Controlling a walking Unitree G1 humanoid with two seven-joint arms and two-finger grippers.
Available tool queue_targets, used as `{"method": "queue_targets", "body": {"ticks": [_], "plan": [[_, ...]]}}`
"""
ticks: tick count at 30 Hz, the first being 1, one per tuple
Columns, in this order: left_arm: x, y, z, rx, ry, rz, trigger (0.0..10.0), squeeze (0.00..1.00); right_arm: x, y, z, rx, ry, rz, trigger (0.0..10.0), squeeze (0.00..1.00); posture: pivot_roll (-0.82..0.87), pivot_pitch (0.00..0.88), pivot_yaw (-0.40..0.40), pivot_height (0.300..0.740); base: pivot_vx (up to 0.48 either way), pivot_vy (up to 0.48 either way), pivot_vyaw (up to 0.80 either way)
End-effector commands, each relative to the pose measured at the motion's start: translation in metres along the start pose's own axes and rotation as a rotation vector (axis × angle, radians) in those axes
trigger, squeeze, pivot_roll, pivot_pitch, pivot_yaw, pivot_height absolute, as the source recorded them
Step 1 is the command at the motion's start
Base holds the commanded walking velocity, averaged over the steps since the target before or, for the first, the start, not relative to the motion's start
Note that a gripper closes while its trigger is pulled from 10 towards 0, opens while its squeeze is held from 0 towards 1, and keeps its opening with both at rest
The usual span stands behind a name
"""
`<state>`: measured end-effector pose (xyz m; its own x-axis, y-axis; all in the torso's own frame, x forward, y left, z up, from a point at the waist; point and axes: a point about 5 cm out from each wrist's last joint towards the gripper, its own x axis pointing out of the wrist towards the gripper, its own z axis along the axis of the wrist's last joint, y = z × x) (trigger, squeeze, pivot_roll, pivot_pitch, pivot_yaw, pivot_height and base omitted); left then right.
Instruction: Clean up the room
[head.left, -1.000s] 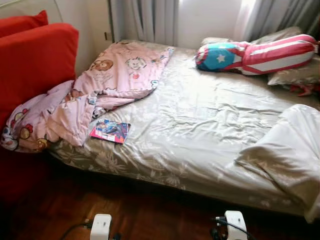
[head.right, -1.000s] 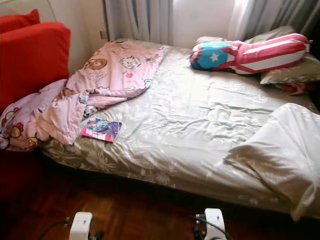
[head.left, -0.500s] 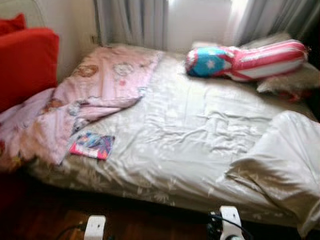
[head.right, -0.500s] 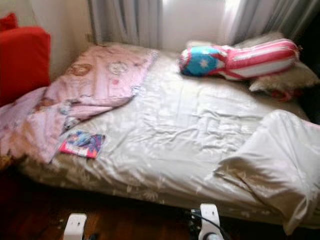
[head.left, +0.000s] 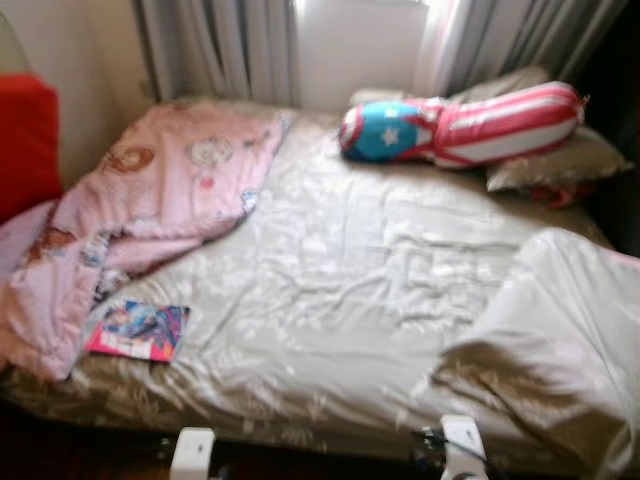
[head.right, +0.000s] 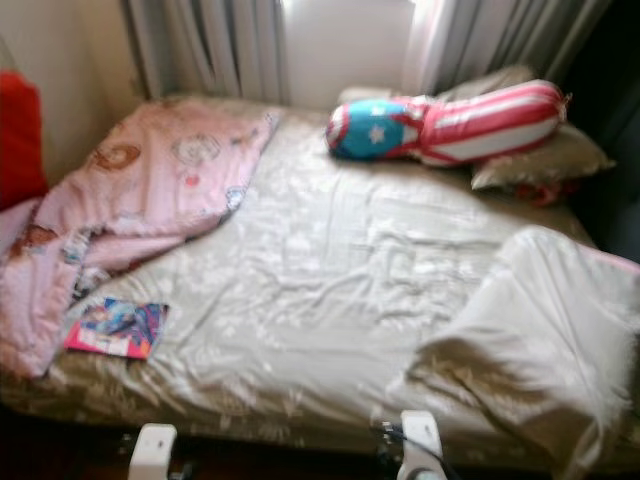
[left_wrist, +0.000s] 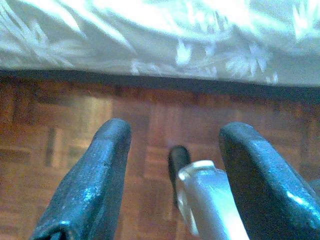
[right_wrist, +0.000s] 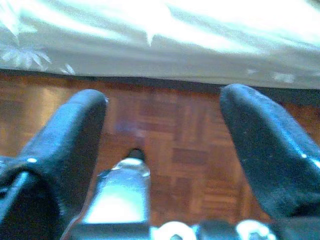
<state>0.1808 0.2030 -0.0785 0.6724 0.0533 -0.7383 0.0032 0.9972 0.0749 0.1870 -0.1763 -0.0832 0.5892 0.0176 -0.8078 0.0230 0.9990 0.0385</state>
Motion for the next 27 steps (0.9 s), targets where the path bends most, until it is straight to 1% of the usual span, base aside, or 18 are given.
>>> {"method": "queue_targets", "body": {"ticks": [1, 7, 14, 18, 27], "plan": [[0.0004, -0.0086, -0.0008, 0.010, 0.002, -0.017, 10.0, 0.00, -0.0029, -0.0138, -0.0066, -0.005, 0.019, -0.035, 10.0, 0.00, 0.05, 0.016, -0.069, 0.740, 0.000, 0.000, 0.00], [-0.0002, -0.0067, -0.0027, 0.028, 0.009, -0.014, 10.0, 0.00, -0.0032, -0.0140, -0.0076, -0.007, 0.021, -0.034, 10.0, 0.00, 0.05, 0.000, -0.069, 0.740, 0.000, 0.000, 0.00], [-0.0008, -0.0048, -0.0046, 0.038, 0.017, -0.009, 10.0, 0.00, -0.0032, -0.0134, -0.0077, -0.007, 0.015, -0.033, 10.0, 0.00, 0.05, 0.000, -0.065, 0.740, 0.000, -0.450, 0.00], [-0.0008, -0.0053, -0.0050, 0.033, 0.019, -0.008, 10.0, 0.00, -0.0032, -0.0135, -0.0079, 0.008, 0.018, -0.039, 10.0, 0.00, 0.05, 0.000, -0.067, 0.740, 0.000, -0.480, 0.00], [-0.0006, -0.0045, -0.0045, 0.032, 0.021, -0.007, 10.0, 0.00, -0.0028, -0.0132, -0.0059, 0.014, 0.010, -0.041, 10.0, 0.00, 0.05, 0.005, -0.060, 0.740, 0.000, -0.480, -0.73]]}}
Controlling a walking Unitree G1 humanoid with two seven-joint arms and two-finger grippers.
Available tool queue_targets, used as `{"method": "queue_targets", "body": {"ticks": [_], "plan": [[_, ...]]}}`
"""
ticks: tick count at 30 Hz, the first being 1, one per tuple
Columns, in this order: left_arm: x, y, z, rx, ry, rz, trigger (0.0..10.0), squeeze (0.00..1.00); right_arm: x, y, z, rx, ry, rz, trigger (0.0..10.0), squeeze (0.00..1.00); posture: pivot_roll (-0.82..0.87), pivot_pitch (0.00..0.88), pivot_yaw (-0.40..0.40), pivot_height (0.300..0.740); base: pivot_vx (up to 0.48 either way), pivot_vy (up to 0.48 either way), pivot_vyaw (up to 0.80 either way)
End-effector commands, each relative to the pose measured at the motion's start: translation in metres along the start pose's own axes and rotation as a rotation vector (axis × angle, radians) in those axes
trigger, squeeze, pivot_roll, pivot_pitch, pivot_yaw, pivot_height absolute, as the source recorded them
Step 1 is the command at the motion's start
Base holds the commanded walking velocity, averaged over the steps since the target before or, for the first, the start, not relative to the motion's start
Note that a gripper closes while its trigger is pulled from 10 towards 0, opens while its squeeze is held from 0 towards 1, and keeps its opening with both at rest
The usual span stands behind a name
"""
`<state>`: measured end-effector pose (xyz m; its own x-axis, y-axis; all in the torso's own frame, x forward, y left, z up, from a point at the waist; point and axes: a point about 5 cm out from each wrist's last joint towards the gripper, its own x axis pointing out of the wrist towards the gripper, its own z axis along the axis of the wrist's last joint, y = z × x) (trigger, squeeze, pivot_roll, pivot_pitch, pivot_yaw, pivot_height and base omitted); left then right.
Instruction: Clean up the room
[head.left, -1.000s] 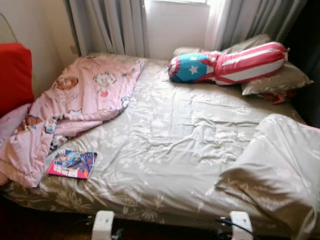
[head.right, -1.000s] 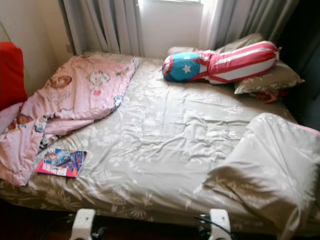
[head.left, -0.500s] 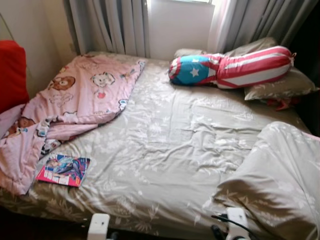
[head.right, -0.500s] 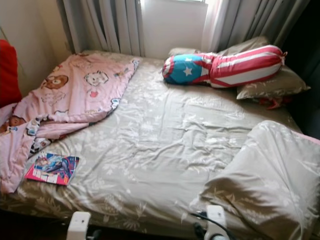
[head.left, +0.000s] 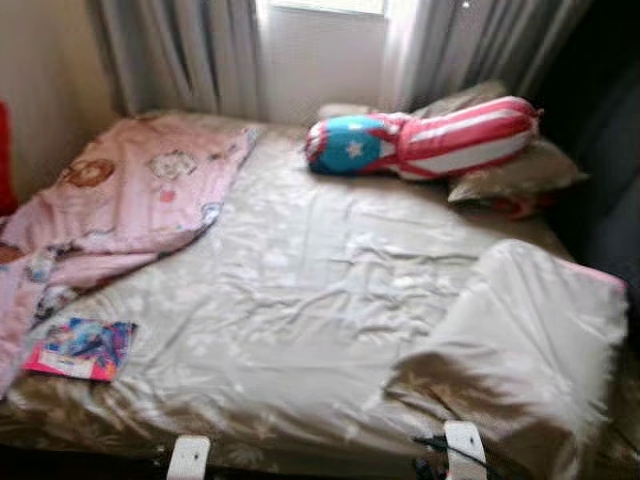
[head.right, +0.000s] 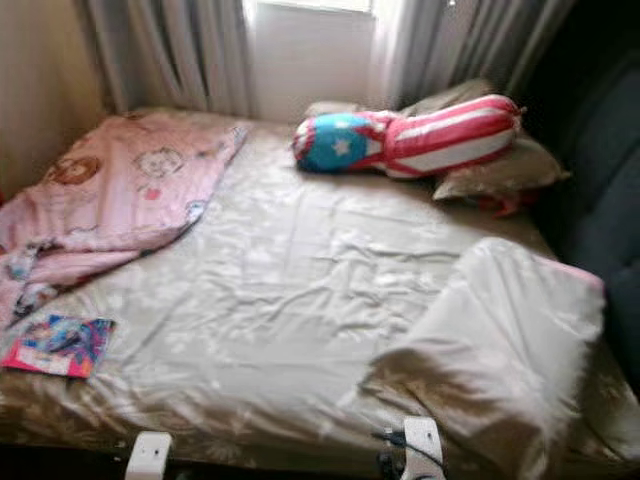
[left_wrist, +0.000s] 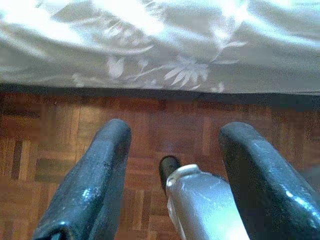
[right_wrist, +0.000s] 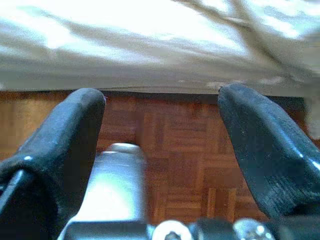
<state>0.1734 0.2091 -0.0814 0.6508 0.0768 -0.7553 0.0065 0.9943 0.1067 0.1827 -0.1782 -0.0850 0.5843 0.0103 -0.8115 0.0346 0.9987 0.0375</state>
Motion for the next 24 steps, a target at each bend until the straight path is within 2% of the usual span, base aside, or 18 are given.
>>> {"method": "queue_targets", "body": {"ticks": [1, 17, 19, 24], "plan": [[0.0016, -0.0094, 0.0036, 0.008, -0.009, -0.027, 10.0, 0.00, -0.0015, -0.0109, -0.0011, 0.008, 0.003, -0.035, 10.0, 0.00, 0.05, 0.006, -0.058, 0.740, 0.000, -0.480, -0.63], [0.0028, -0.0076, 0.0082, 0.012, -0.019, -0.027, 10.0, 0.00, -0.0011, -0.0086, 0.0009, 0.023, -0.018, -0.039, 10.0, 0.00, 0.05, 0.011, -0.051, 0.740, 0.000, -0.473, -0.03], [0.0032, -0.0087, 0.0096, 0.005, -0.025, -0.023, 10.0, 0.00, -0.0011, -0.0085, 0.0010, 0.026, -0.020, -0.038, 10.0, 0.00, 0.04, 0.011, -0.053, 0.740, 0.000, -0.352, 0.00], [0.0031, -0.0089, 0.0098, -0.005, -0.030, -0.019, 10.0, 0.00, -0.0012, -0.0085, 0.0009, 0.029, -0.022, -0.039, 10.0, 0.00, 0.04, 0.013, -0.054, 0.740, 0.000, 0.000, 0.00]]}}
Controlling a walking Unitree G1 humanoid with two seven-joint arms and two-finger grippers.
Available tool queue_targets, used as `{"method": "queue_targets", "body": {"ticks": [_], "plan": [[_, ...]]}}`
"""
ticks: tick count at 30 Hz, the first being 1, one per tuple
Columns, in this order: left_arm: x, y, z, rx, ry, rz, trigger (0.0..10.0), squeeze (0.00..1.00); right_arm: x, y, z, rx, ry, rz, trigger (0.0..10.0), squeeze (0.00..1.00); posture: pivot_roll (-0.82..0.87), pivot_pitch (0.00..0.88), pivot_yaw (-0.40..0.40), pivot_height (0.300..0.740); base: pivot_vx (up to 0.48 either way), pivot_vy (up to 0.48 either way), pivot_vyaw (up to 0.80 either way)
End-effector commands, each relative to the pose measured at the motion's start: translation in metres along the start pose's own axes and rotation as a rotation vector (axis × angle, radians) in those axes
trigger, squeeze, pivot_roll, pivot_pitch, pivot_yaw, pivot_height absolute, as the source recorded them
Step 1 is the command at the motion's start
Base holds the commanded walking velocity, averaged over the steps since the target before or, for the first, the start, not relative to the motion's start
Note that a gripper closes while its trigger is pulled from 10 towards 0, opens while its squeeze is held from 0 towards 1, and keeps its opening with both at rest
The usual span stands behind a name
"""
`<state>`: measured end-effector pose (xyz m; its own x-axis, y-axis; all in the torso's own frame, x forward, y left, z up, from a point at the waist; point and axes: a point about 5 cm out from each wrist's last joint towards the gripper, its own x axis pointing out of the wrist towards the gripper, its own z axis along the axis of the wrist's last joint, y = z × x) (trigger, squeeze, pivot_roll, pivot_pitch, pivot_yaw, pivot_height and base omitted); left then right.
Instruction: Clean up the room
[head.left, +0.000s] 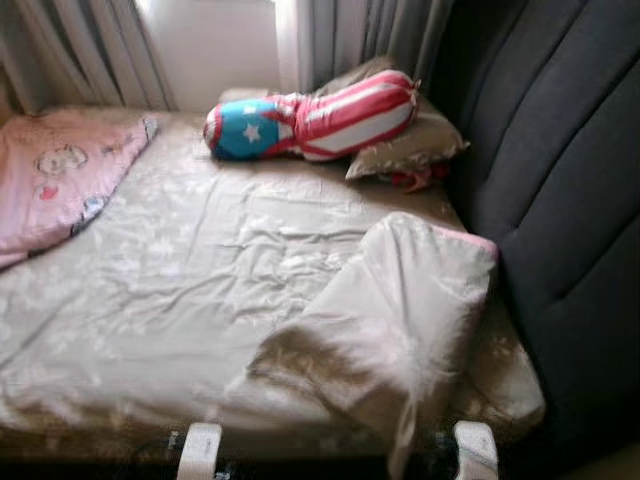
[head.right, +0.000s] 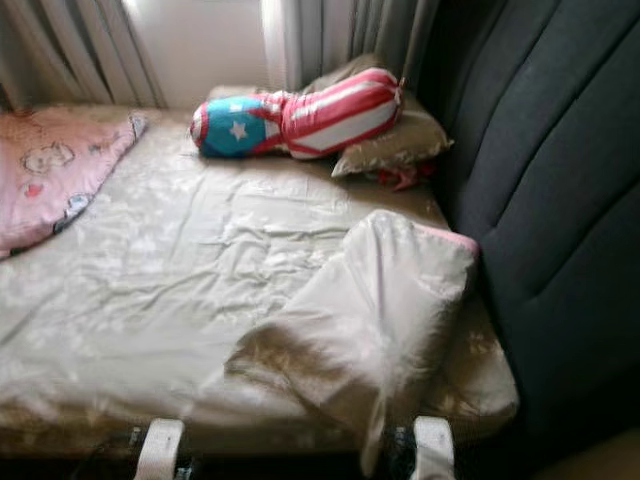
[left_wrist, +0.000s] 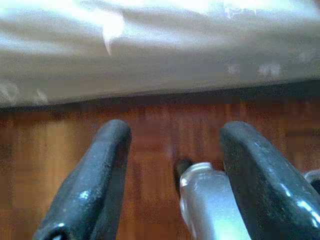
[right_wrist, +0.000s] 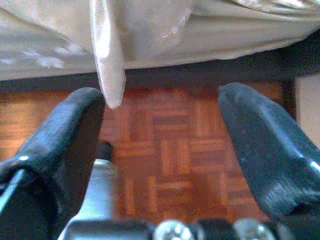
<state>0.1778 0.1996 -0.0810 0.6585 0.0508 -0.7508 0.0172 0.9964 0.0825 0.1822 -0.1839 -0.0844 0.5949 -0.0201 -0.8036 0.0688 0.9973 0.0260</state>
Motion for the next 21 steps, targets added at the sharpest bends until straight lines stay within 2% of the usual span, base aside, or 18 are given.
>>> {"method": "queue_targets", "body": {"ticks": [1, 9, 21], "plan": [[0.001, 0.001, 0.005, 0.002, -0.018, 0.006, 10.0, 0.00, 0.000, -0.003, 0.001, 0.008, -0.007, -0.009, 10.0, 0.00, 0.04, 0.013, -0.055, 0.740, 0.000, 0.000, 0.00], [0.000, 0.002, 0.000, -0.033, -0.002, 0.014, 10.0, 0.00, 0.000, -0.003, 0.000, 0.007, -0.006, -0.007, 10.0, 0.00, 0.04, 0.016, -0.056, 0.740, 0.000, 0.000, 0.00], [-0.001, 0.014, 0.001, -0.034, 0.006, 0.026, 10.0, 0.00, 0.000, -0.003, 0.001, 0.006, -0.007, -0.006, 10.0, 0.00, 0.04, 0.013, -0.056, 0.740, 0.000, 0.475, 0.00]]}}
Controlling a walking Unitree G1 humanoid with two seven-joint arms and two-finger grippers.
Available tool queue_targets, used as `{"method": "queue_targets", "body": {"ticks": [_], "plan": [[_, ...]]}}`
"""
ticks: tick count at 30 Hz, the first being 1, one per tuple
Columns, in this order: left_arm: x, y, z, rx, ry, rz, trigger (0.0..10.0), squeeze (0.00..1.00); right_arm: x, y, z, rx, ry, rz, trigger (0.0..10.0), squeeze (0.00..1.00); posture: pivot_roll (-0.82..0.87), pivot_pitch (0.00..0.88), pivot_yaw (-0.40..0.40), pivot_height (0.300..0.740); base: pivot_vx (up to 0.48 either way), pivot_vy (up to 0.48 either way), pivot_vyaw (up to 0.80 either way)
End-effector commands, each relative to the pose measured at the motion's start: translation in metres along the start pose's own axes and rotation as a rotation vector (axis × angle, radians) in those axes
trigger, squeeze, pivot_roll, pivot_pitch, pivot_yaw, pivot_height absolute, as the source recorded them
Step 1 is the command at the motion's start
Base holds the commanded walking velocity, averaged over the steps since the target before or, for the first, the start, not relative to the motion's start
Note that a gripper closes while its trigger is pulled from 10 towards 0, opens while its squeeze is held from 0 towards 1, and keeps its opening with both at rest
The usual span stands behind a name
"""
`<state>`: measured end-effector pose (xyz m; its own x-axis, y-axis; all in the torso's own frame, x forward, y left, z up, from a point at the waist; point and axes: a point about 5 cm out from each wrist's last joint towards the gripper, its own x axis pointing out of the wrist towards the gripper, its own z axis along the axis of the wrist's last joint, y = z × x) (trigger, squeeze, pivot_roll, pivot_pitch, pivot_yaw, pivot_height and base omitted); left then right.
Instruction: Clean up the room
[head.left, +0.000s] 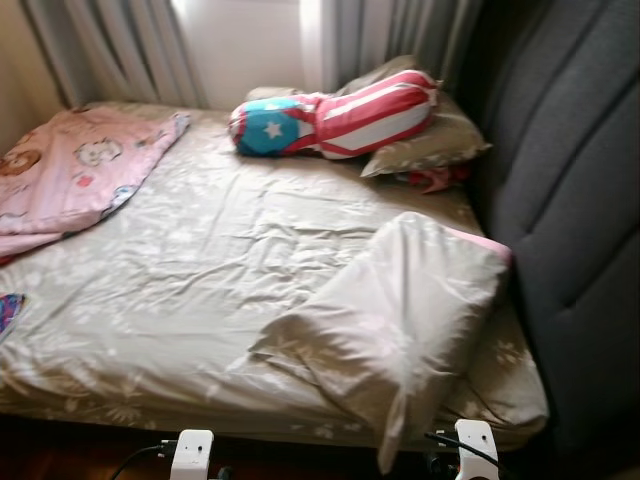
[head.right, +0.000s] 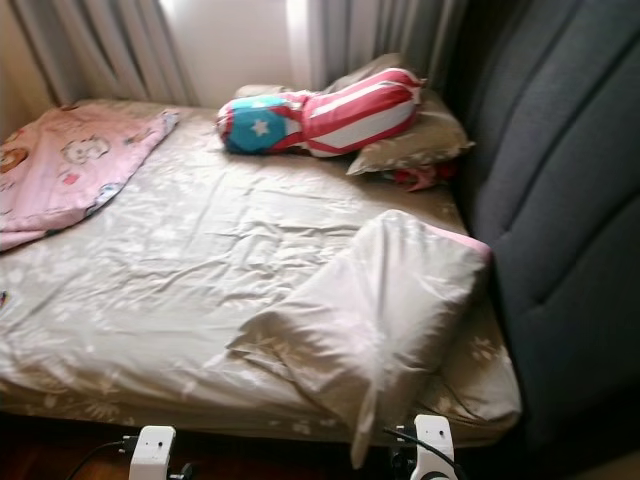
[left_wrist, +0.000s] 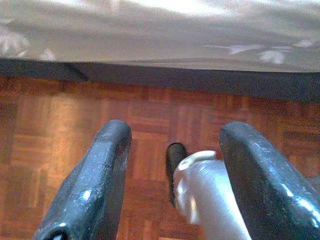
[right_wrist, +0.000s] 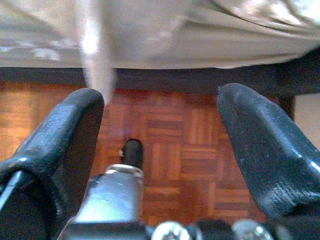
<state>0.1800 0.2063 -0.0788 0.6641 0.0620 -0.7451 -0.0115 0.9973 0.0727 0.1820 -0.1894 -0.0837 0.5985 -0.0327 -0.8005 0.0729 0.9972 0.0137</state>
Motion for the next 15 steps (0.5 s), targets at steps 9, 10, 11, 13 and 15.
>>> {"method": "queue_targets", "body": {"ticks": [9, 10, 11, 13, 15], "plan": [[-0.001, 0.000, -0.005, 0.007, 0.023, 0.008, 10.0, 0.00, 0.000, 0.003, 0.000, 0.011, -0.002, 0.008, 10.0, 0.00, 0.04, 0.015, -0.054, 0.740, 0.000, 0.047, 0.00], [-0.001, -0.001, -0.004, 0.002, 0.014, 0.004, 10.0, 0.00, 0.000, 0.003, 0.000, 0.012, -0.003, 0.009, 10.0, 0.00, 0.04, 0.016, -0.053, 0.740, 0.000, 0.000, 0.00], [0.000, -0.002, -0.003, -0.001, 0.011, 0.003, 10.0, 0.00, 0.000, 0.003, 0.000, 0.012, -0.003, 0.009, 10.0, 0.00, 0.04, 0.016, -0.053, 0.740, 0.000, 0.000, 0.00], [0.000, -0.003, -0.001, -0.004, 0.001, -0.001, 10.0, 0.00, 0.000, 0.004, 0.000, 0.014, -0.004, 0.009, 10.0, 0.00, 0.04, 0.017, -0.053, 0.740, 0.000, 0.000, 0.00], [0.001, -0.004, 0.002, -0.006, -0.006, -0.004, 10.0, 0.00, 0.000, 0.004, 0.000, 0.016, -0.005, 0.010, 10.0, 0.00, 0.04, 0.017, -0.052, 0.740, 0.000, 0.000, 0.00]]}}
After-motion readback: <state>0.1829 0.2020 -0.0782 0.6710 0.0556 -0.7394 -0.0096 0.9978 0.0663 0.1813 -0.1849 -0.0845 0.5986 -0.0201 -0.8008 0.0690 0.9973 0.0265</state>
